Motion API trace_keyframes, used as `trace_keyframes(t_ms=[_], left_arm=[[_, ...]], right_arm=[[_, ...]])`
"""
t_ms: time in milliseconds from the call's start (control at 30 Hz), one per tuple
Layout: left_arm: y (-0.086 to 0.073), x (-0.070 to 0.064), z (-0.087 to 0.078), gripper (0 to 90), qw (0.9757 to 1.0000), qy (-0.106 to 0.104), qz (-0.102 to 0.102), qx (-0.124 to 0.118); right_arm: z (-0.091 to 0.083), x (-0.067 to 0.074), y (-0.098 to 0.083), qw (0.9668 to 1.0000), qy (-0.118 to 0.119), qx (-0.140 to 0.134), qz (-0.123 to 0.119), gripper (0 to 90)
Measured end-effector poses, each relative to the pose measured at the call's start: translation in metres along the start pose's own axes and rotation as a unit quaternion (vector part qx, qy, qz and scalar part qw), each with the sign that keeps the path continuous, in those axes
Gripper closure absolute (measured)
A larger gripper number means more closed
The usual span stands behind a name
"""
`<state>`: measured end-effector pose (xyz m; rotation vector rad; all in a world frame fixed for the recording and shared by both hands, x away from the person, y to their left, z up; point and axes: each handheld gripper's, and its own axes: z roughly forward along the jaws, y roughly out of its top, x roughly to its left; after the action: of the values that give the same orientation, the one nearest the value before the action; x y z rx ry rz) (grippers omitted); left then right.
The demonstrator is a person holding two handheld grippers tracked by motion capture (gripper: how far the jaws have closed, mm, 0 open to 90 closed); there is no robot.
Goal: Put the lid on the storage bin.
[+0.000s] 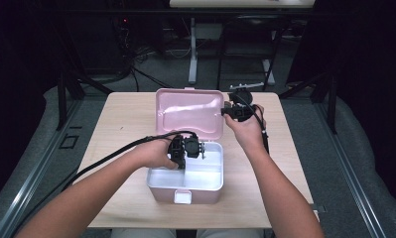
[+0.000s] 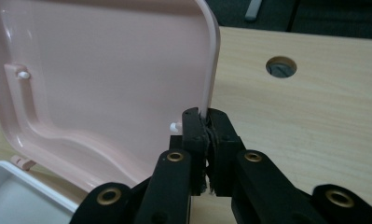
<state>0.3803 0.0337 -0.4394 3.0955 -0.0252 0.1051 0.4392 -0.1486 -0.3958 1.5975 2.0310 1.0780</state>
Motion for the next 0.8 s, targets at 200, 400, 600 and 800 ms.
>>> trace_keyframes(t_ms=[200,400,600,800], left_arm=[[0.0,-0.001,0.0,86.8,1.0,0.003,-0.002,0.002],[-0.001,-0.001,0.0,86.3,1.0,0.004,-0.006,-0.002],[-0.004,-0.002,-0.001,80.3,0.9996,0.02,-0.018,0.001],[-0.013,-0.004,-0.014,75.1,0.9992,0.019,-0.035,-0.01]], right_arm=[[-0.018,0.008,-0.013,0.9989,0.0,-0.038,-0.029,87.1],[-0.027,0.014,-0.018,0.9976,-0.009,-0.047,-0.05,87.0],[-0.025,0.011,-0.016,0.9981,-0.003,-0.043,-0.044,87.0],[-0.025,0.01,-0.015,0.9984,0.001,-0.041,-0.04,87.0]])
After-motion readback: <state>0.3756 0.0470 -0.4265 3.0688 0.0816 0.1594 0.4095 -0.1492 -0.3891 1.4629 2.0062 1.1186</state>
